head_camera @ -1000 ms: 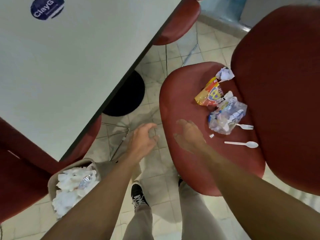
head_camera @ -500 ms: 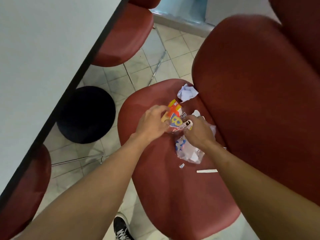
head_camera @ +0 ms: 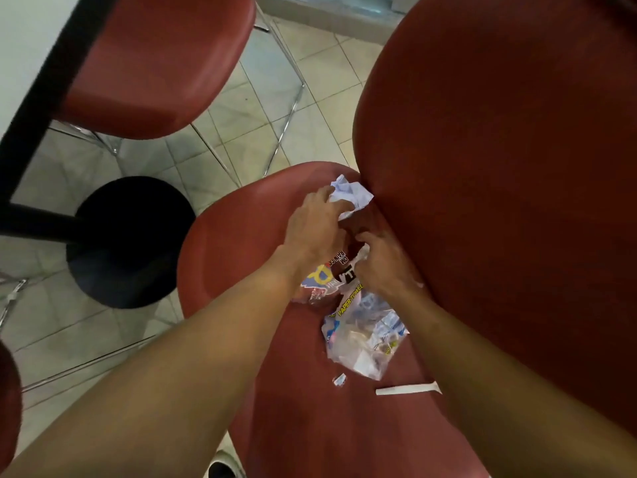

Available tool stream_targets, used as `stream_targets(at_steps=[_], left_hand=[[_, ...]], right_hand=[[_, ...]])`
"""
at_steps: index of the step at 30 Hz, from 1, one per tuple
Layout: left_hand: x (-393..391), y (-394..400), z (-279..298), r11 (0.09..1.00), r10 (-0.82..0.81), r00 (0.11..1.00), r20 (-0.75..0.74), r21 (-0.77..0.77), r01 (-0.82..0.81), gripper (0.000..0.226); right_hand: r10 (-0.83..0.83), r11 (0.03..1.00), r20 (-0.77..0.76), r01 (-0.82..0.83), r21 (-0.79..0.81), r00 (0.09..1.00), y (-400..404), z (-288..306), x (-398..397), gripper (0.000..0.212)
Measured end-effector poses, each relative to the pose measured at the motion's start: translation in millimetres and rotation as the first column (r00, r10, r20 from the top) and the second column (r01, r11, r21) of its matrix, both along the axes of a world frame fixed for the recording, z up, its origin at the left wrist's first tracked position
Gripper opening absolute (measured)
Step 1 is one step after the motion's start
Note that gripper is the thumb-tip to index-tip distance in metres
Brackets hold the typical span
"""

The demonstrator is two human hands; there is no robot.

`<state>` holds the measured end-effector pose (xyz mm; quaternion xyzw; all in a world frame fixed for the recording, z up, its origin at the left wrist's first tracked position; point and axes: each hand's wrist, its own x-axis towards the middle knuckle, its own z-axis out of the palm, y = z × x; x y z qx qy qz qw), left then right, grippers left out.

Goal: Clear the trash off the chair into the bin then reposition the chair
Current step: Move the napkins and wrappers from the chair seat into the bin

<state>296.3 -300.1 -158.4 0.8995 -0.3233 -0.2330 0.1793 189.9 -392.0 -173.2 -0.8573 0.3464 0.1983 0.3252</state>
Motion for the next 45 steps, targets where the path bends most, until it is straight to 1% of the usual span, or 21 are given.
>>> stream_targets(at_steps=[2,5,9,13,17,21,28,32,35,38,41,45], left_hand=[[1,-5,-8,1.000,-0.015,0.999,0.038,0.018,0.014,0.051],[3,-9,-17,1.000,-0.027,0.997,0.065,0.012,0.027,0.046],[6,-15,-22,1.000,-0.020,0.996,0.092,0.017,0.019,0.042],[6,-14,-20,0.998,0.044,0.994,0.096,-0.056,-0.038,0.033],[1,-6,-2,0.986,0.128,0.984,0.120,-0.124,-0.113,0.031],[-8,11,25,0.971,0.165,0.979,0.120,-0.196,-0.139,0.025],[-30,43,70,0.956,0.241,0.963,0.120,-0.198,-0.214,0.033],[-51,70,97,0.942,0.270,0.952,0.141,-0.244,-0.231,0.034],[-70,97,121,0.918,0.313,0.939,0.141,-0.299,-0.261,0.031],[-89,126,139,0.912,0.342,0.929,0.143,-0.288,-0.291,0.031],[-109,162,155,0.901,0.376,0.913,0.155,-0.289,-0.322,0.030],[-138,212,172,0.870,0.441,0.886,0.143,-0.310,-0.383,0.026]], right_hand=[[0.025,0.999,-0.019,-0.025,-0.020,1.000,-3,-10,1,0.048],[0.036,0.997,-0.017,-0.037,-0.069,0.999,-3,-20,0,0.038],[0.009,0.997,0.013,-0.008,-0.083,1.000,-1,-25,-1,0.035],[-0.008,0.996,0.014,0.009,-0.085,1.000,1,-17,-1,0.032],[-0.080,0.991,0.070,0.087,-0.102,0.994,0,2,-6,0.038],[-0.110,0.983,0.127,0.127,-0.133,0.986,0,27,-11,0.031],[-0.104,0.973,0.195,0.140,-0.181,0.975,14,78,-12,0.033],[-0.089,0.970,0.233,0.137,-0.201,0.968,38,107,-24,0.033],[-0.097,0.970,0.267,0.152,-0.191,0.959,61,127,-36,0.034],[-0.118,0.971,0.297,0.172,-0.164,0.948,83,147,-50,0.035],[-0.118,0.972,0.268,0.167,-0.167,0.956,110,167,-64,0.034],[-0.062,0.986,0.322,0.108,-0.126,0.945,156,187,-80,0.036]])
